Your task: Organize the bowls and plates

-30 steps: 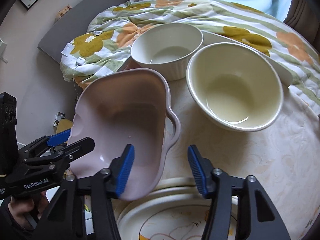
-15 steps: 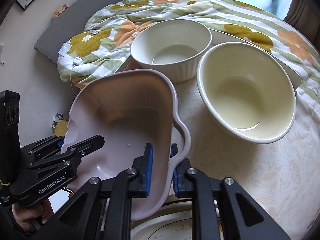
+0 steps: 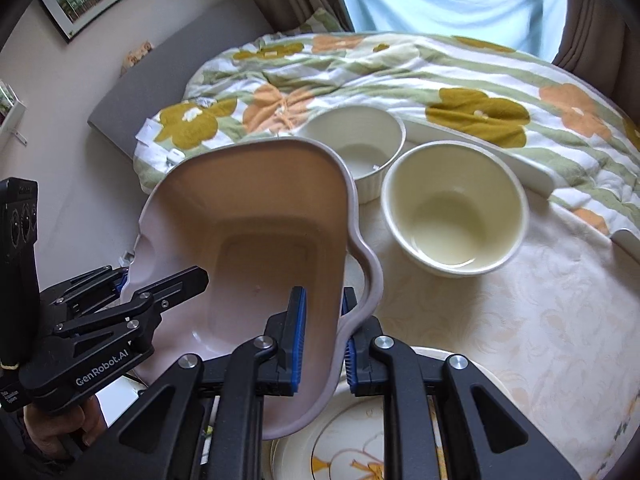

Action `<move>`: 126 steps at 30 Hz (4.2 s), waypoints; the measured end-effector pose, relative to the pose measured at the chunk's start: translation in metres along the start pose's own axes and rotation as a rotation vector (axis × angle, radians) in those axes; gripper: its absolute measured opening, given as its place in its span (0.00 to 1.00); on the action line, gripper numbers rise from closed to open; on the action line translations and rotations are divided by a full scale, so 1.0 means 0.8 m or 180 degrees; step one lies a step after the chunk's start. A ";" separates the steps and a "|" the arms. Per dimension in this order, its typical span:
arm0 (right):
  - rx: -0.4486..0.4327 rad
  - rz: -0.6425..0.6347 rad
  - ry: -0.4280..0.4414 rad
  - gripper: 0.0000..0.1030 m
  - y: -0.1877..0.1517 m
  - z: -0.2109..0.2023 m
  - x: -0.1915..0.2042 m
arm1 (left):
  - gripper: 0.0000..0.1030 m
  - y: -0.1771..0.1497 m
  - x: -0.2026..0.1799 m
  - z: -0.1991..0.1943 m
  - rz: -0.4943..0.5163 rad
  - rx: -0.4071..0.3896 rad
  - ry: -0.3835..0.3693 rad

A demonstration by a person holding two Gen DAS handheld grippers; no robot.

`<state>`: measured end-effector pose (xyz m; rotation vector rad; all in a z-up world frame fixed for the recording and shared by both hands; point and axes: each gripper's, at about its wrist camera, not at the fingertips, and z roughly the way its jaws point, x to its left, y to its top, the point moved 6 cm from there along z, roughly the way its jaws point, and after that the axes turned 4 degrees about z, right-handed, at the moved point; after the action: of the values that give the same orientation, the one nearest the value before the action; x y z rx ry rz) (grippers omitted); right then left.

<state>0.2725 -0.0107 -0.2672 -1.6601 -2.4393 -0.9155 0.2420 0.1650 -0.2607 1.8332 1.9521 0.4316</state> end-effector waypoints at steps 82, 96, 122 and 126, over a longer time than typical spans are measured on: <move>-0.0803 0.1833 -0.0788 0.81 -0.253 -0.277 -0.380 | 0.76 -0.131 -0.478 0.028 0.1151 0.0232 -0.0410; -0.1194 0.0842 -0.0457 0.99 -0.098 -0.286 -0.241 | 1.00 -0.002 -0.300 -0.099 0.0678 -0.0622 0.0025; 0.0135 0.1266 -0.0253 0.54 0.058 0.033 -0.182 | 0.47 0.100 -0.115 0.173 -0.0292 0.0520 -0.0785; 0.0221 0.1297 -0.0222 0.36 0.059 0.051 -0.185 | 0.27 0.100 -0.113 0.192 -0.0313 0.0594 -0.0812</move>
<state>0.3864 -0.1019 -0.3330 -2.0813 -2.0214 -0.7154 0.3915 0.0721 -0.3442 1.7915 1.9464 -0.0169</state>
